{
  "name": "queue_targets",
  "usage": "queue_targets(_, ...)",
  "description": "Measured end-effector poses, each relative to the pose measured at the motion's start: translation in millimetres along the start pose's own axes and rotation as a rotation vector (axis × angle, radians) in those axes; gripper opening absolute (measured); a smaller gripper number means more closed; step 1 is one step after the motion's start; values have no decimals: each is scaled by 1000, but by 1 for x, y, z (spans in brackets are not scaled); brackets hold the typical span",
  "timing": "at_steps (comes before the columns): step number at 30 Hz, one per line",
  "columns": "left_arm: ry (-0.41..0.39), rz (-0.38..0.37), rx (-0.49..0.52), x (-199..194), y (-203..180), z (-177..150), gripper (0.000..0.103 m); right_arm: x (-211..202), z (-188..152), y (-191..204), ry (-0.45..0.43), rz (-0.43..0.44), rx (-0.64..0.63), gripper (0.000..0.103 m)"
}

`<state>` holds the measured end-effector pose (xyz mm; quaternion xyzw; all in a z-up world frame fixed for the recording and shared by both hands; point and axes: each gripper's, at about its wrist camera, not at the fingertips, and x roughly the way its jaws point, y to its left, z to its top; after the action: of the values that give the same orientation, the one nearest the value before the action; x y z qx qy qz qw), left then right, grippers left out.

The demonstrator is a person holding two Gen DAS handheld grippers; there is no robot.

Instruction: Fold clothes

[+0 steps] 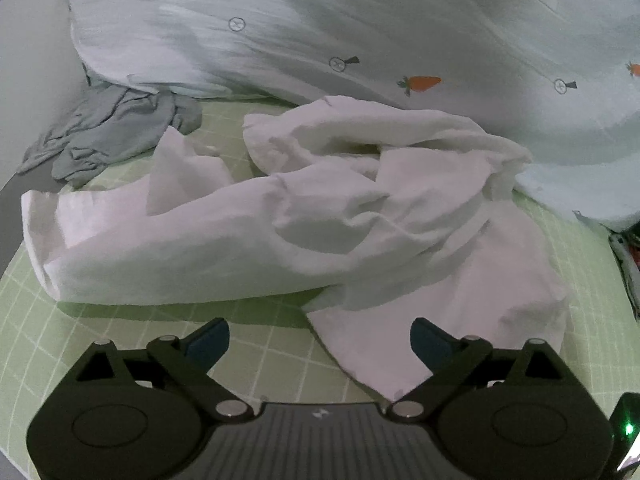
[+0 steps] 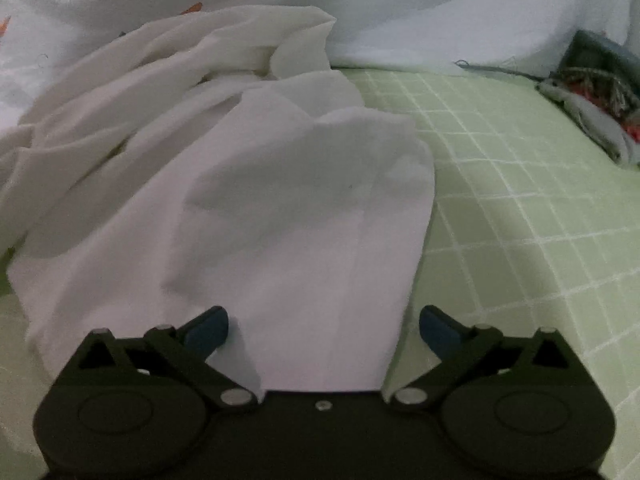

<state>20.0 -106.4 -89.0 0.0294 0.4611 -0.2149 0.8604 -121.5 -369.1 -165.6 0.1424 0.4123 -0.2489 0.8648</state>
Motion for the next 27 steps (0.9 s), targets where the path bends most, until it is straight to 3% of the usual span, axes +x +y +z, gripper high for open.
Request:
queue_targets(2,5,-15,12,3,-3,0,97,-7,-2,-2,-20,17,-23,67)
queue_targets(3,7,-19,17,4,-5,1,97,-9,-2,-6,-21,30,-31,24)
queue_targets(4,7,-22,21,6,-8,2,97,-10,-1,-11,-20,46,-39,10)
queue_targets(6,8,-24,27,9,-16,3,97,-10,3,-23,-18,80,-38,5)
queue_targets(9,9,-15,28,13,-28,4,97,2,17,-55,-39,5,-95,5)
queue_targets(16,36,64,-23,20,-42,-3,97,79,96,-213,-61,-375,-151,6)
queue_targets(19,37,95,-45,16,-40,-6,97,106,133,-258,-44,-480,-143,9)
queue_targets(21,36,115,-65,15,-35,-7,97,111,148,-260,-16,-589,-46,18)
queue_targets(23,31,126,-86,12,-29,-9,97,102,147,-240,-49,-604,-18,40)
queue_targets(25,23,129,-109,7,-19,-10,97,87,139,-209,-99,-592,16,80)
queue_targets(27,17,131,-133,2,-6,-12,97,70,128,-173,-140,-553,53,88)
